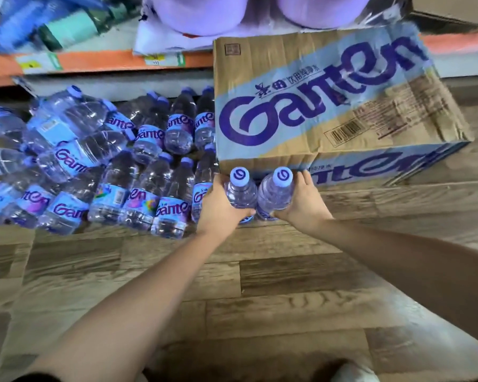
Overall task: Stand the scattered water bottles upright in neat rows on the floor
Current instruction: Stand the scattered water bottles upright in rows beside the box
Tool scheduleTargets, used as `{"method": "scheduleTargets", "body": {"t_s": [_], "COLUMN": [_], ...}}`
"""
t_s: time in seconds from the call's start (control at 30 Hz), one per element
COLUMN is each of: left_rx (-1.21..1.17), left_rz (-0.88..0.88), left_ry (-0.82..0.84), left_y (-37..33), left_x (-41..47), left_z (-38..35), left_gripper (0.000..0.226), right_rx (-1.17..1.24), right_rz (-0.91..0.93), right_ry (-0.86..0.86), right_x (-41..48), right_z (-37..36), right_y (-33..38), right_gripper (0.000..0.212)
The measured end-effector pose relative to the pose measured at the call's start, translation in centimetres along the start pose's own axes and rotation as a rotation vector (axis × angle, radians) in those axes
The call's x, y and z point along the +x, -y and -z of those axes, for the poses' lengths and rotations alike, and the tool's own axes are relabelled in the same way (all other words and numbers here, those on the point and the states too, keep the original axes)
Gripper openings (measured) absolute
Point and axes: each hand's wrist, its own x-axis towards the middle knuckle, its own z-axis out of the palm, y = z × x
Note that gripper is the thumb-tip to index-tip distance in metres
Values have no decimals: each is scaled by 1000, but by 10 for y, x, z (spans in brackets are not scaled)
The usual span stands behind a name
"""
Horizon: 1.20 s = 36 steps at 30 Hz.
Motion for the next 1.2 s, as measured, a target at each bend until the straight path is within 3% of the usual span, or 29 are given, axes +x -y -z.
{"method": "scheduleTargets", "body": {"t_s": [0.1, 0.23, 0.4, 0.5, 0.6, 0.7, 0.9, 1.07, 1.2], "left_rx": [1, -32, -11, 32, 175, 245, 407, 514, 740], "left_rz": [-6, 15, 204, 212, 114, 34, -80, -83, -139], "left_ry": [1, 52, 264, 390, 532, 493, 406, 323, 266], "left_y": [5, 6, -6, -12, -23, -29, -21, -27, -33], "left_x": [-2, -4, -5, -2, 13, 39, 99, 151, 177], "left_z": [-2, 4, 25, 45, 78, 126, 215, 253, 259], "left_gripper": [88, 86, 90, 88, 87, 82, 77, 79, 80], "right_rx": [-1, 12, -33, -96, -141, -189, -212, -235, -285], "right_rz": [-5, -74, -221, -234, -112, -38, 29, 66, 35], "right_ry": [-21, 68, 18, -56, -216, -253, -59, 104, 193], "right_x": [0, -5, -24, -41, -43, -17, 69, 131, 173], "right_z": [-6, -1, 31, 64, 91, 111, 94, 63, 54], "right_y": [-5, 5, 45, 79, 119, 168, 247, 259, 247], "right_gripper": [75, 88, 96, 83, 68, 55, 54, 64, 71]}}
